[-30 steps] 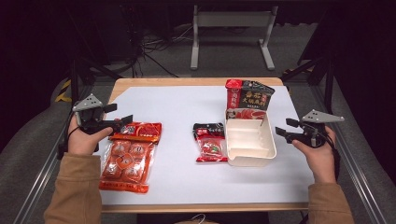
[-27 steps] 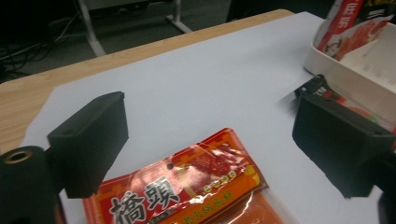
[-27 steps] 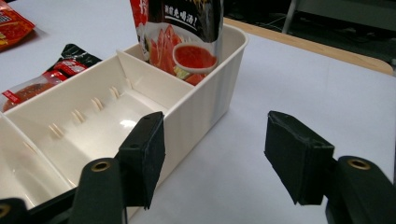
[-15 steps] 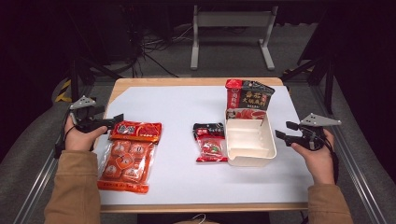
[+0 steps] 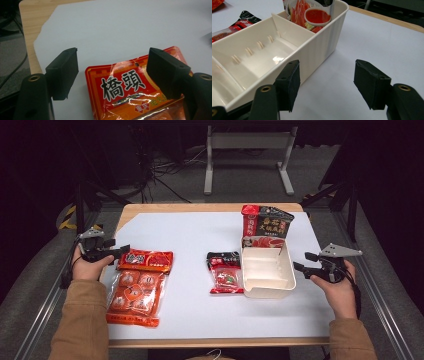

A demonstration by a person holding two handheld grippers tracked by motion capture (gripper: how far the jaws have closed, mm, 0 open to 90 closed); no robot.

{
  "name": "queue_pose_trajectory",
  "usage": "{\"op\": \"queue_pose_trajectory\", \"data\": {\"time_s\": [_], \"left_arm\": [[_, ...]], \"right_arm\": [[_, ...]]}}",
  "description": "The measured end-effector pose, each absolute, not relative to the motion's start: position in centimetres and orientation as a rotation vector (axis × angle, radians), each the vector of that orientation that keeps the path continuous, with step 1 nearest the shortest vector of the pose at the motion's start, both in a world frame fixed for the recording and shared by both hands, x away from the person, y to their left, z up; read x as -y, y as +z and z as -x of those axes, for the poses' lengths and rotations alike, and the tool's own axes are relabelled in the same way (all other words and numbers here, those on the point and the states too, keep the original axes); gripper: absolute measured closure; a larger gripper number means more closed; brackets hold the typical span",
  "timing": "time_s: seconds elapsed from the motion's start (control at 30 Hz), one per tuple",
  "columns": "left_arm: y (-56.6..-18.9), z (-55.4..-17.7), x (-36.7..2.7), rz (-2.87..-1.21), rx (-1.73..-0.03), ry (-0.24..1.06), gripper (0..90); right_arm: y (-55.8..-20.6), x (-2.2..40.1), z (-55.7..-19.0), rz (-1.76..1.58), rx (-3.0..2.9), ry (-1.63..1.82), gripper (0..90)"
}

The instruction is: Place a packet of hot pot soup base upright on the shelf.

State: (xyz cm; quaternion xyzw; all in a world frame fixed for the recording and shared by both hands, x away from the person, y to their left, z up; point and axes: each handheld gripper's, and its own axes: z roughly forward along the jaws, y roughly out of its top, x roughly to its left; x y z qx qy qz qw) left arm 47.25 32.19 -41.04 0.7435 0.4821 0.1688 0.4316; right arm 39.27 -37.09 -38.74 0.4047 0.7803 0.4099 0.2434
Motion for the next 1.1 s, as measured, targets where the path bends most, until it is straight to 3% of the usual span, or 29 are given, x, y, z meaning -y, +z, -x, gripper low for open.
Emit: {"op": "queue_pose_trajectory", "data": {"time_s": [1.1], "left_arm": [[-45.3, -49.8, -32.1, -1.958, -1.303, 0.278, 22.8]], "right_arm": [[-39.7, 36.6, -39.3, -1.102, -2.179, 1.083, 36.4]]}}
